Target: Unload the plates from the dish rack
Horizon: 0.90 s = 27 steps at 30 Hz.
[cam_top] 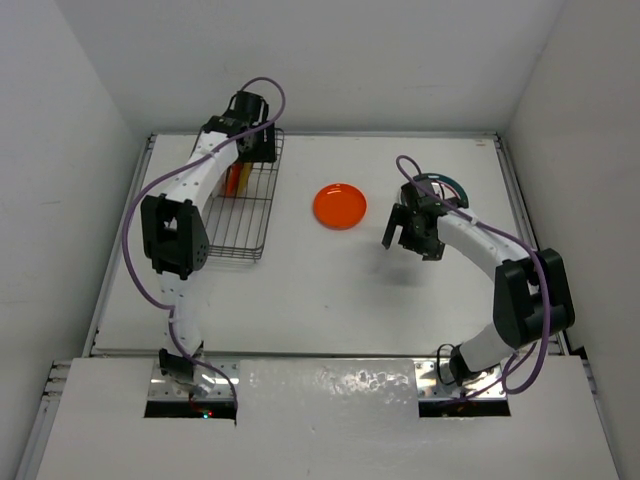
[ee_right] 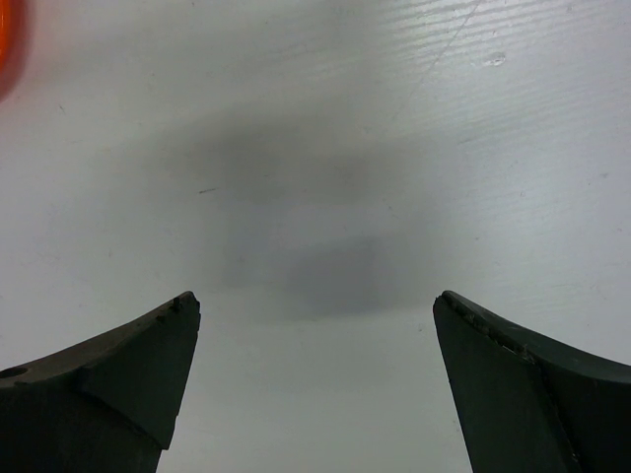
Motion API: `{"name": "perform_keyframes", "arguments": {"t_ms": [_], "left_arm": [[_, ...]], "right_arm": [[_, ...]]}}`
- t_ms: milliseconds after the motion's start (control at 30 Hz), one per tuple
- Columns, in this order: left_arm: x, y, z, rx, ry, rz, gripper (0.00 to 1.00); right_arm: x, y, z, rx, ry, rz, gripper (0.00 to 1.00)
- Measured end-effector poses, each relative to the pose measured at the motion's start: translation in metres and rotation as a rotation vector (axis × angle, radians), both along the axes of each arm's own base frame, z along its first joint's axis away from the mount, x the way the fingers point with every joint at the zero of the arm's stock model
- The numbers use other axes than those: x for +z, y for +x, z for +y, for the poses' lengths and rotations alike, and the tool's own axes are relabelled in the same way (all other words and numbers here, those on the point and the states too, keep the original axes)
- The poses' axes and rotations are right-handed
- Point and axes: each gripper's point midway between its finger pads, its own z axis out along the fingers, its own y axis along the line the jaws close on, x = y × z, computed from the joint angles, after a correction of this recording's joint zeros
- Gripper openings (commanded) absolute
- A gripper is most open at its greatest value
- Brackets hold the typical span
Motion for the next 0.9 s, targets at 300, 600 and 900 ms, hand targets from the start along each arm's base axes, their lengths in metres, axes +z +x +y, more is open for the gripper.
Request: {"name": "perform_keyframes", "arguments": {"t_ms": [300, 600, 900], "left_arm": [[0.001, 0.002, 0.006, -0.017, 0.03, -0.004, 0.63], [-0.01, 0.011, -0.002, -0.045, 0.008, -0.003, 0.53], [-0.039, 0.011, 0.004, -0.032, 0.03, 0.059, 0.6]], "right_arm": [[0.0, 0.0, 0.0, 0.014, -0.005, 0.007, 0.99], [0.007, 0.008, 0.002, 0.017, -0.002, -0.009, 0.99], [0.007, 0.007, 0.002, 0.016, -0.002, -0.005, 0.99]]}}
